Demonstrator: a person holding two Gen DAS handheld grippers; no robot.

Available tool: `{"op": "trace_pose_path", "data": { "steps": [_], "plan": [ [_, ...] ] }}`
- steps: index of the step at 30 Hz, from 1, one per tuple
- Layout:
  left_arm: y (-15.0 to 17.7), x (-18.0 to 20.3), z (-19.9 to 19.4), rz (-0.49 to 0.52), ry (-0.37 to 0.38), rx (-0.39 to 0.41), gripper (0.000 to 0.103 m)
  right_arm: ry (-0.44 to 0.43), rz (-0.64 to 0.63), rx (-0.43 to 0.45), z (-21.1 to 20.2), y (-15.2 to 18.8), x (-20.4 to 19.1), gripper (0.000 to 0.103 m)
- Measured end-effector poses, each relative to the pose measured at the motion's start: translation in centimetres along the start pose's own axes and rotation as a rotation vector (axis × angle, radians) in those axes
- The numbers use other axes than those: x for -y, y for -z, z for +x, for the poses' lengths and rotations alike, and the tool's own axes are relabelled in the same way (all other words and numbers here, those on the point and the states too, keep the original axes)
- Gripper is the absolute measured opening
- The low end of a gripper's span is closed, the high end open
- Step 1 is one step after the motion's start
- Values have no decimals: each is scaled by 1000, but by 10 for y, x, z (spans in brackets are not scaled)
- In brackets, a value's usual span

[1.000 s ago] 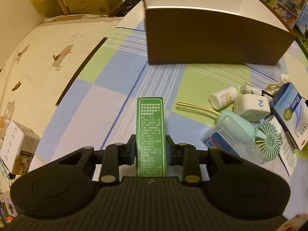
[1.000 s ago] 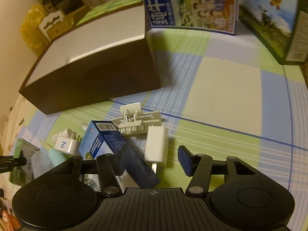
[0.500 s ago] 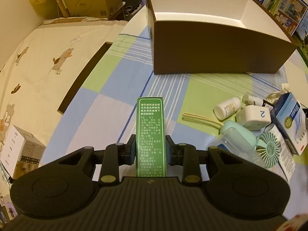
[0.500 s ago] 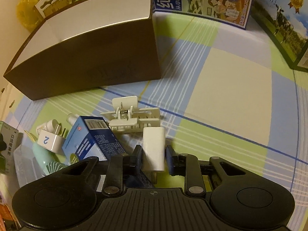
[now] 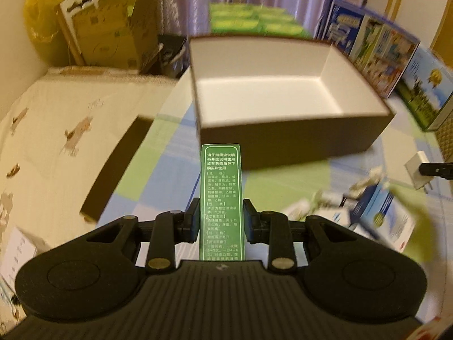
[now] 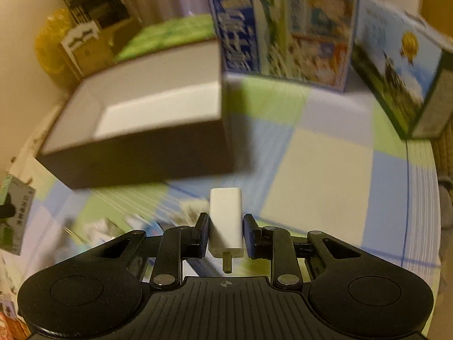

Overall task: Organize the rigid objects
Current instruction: 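Carry the green box and white charger into the open cardboard box and release both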

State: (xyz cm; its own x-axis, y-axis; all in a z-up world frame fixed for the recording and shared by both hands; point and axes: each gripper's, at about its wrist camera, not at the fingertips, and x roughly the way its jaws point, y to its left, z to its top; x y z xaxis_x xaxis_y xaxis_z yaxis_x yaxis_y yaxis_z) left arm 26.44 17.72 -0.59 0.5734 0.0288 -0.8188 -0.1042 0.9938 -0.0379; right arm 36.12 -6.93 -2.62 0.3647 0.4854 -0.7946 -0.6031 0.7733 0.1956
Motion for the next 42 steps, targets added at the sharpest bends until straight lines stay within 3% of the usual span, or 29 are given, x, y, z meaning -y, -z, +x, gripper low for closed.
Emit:
{"op": "trace_pose_path", "data": {
  "steps": [7, 14, 21, 34, 39, 42],
  "plan": [
    [-50, 13, -10, 30, 49, 107, 27, -120, -42, 79, -5, -44, -41, 22],
    [-107, 29, 11, 50, 58, 165, 26, -139, -85, 114, 17, -90, -65, 22],
    [-149, 36, 57, 50, 42, 139, 27, -84, -101, 94, 60, -123, -71, 22],
    [-158, 18, 158, 31, -28, -20, 27, 68, -67, -35, 139, -131, -40, 22],
    [-163, 16, 172, 47, -26, 6, 26, 96, -74, -34, 149, -134, -36, 22],
    [-170, 17, 170, 58, -17, 41, 37, 104, -75, -29, 151, -137, -36, 22]
  ]
}}
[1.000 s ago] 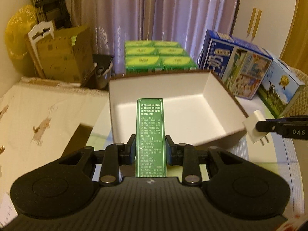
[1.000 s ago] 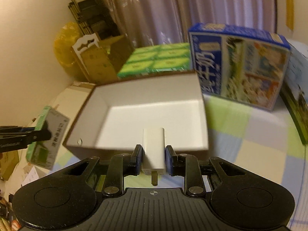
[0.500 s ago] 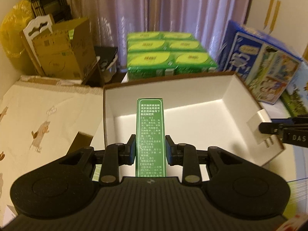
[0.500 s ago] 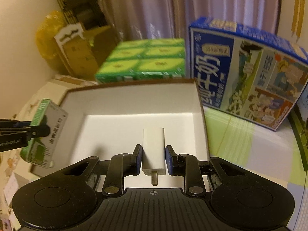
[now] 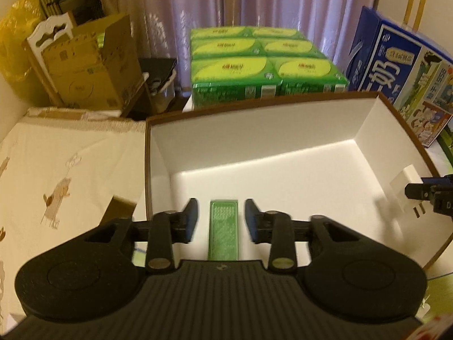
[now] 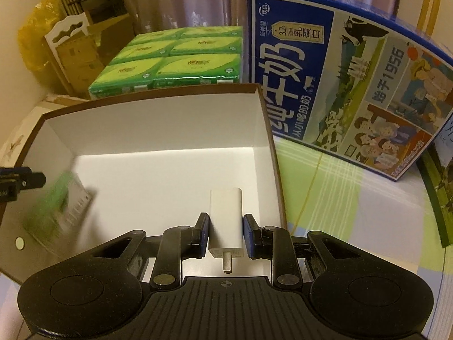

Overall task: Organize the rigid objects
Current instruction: 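Carry the green box and white charger into the open cardboard box and release both, then withdraw both open grippers from the box back toward the items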

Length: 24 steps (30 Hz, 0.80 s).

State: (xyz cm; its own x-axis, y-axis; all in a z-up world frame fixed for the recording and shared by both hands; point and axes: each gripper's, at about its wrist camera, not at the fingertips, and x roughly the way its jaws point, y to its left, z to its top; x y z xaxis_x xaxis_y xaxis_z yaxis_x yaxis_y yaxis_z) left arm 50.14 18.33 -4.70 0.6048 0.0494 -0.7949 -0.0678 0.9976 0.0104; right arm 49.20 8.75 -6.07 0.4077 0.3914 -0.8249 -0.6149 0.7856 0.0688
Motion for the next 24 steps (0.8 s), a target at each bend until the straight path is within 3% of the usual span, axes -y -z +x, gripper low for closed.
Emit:
{"op": "trace_pose_path", "data": {
  "steps": [7, 14, 24],
  "plan": [
    [-4, -2, -2, -1, 25, -9, 39, -15, 0, 42, -1, -3, 0, 22],
    [1, -6, -9, 0, 41, -22, 39, -36, -11, 67, -18, -6, 1, 35],
    [7, -5, -26, 8, 63, -18, 40, -35, 1, 75, -39, 6, 3, 39]
  ]
}}
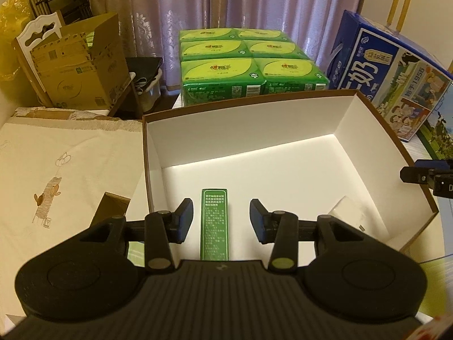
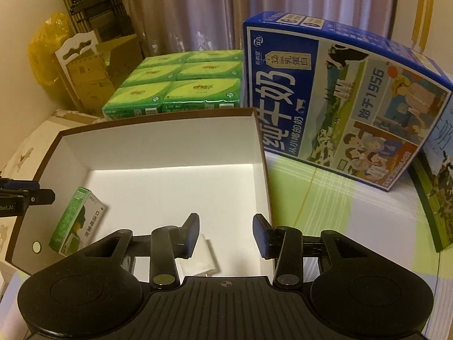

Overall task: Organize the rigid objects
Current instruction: 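Withdraw both open grippers from the box back toward the items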

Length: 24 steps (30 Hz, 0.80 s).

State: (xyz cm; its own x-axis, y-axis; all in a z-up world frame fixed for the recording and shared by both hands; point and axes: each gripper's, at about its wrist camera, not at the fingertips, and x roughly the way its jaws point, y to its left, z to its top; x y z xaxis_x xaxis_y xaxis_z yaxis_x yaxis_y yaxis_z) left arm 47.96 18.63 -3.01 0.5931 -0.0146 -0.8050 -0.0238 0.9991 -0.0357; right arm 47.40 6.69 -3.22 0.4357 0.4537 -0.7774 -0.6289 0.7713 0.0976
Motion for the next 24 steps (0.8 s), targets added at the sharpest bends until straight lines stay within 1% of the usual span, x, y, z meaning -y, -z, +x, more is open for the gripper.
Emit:
{"op": "trace_pose_path", "data": {
  "steps": [7, 14, 19, 24],
  "plan": [
    [4, 3, -16, 9, 22, 16, 40, 7, 6, 5, -14, 7, -3, 40],
    [12, 8, -38, 15, 58, 42, 40, 11, 16, 34, -36, 14, -8, 40],
    [22, 14, -57, 22, 85, 63, 40, -2, 25, 59, -55, 25, -13, 40],
    [34, 19, -78, 21, 101, 82, 41, -33, 34, 79, -74, 40, -16, 41]
  ]
}}
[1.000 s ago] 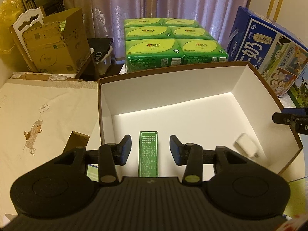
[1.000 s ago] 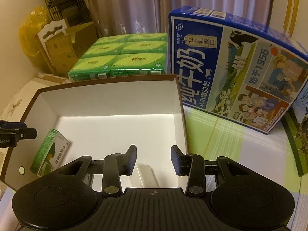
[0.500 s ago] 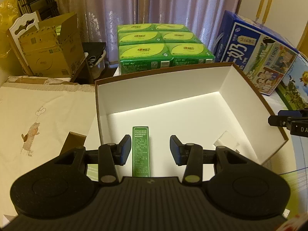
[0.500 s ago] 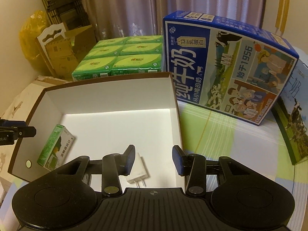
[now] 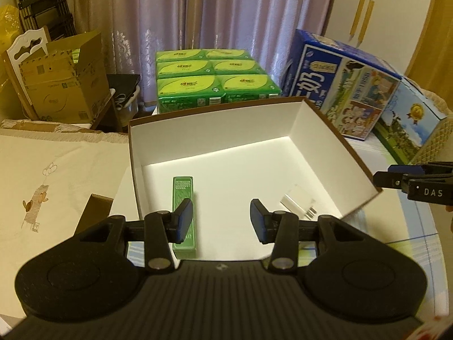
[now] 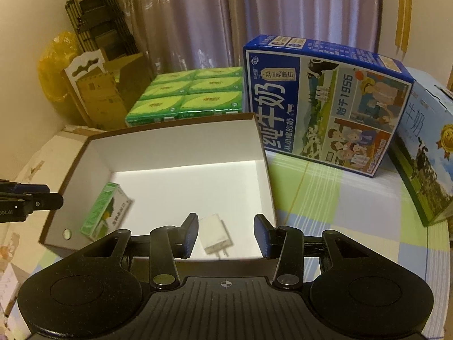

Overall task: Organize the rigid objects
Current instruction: 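Withdraw both open grippers from the box back toward the items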

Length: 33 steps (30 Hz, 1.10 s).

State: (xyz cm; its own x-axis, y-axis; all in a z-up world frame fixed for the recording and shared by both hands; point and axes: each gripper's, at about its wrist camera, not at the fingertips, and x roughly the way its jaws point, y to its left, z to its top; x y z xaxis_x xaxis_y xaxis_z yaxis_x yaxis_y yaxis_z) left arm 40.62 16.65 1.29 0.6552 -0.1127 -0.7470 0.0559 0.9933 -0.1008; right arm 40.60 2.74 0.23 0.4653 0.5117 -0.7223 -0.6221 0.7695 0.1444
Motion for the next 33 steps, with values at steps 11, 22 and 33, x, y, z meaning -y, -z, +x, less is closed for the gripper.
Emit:
{"op": "trace_pose_path", "data": {
  "steps": [11, 22, 33],
  "plan": [
    [43, 18, -51, -42, -33, 11, 43, -98, -9, 47, -48, 27, 4, 42],
    [113, 48, -74, -114, -32, -72, 46, -158, -7, 30, -85, 82, 14, 54],
    [169, 70, -67, -165, -35, -195, 48, -162, 19, -22, -99, 129, 29, 58]
  ]
}}
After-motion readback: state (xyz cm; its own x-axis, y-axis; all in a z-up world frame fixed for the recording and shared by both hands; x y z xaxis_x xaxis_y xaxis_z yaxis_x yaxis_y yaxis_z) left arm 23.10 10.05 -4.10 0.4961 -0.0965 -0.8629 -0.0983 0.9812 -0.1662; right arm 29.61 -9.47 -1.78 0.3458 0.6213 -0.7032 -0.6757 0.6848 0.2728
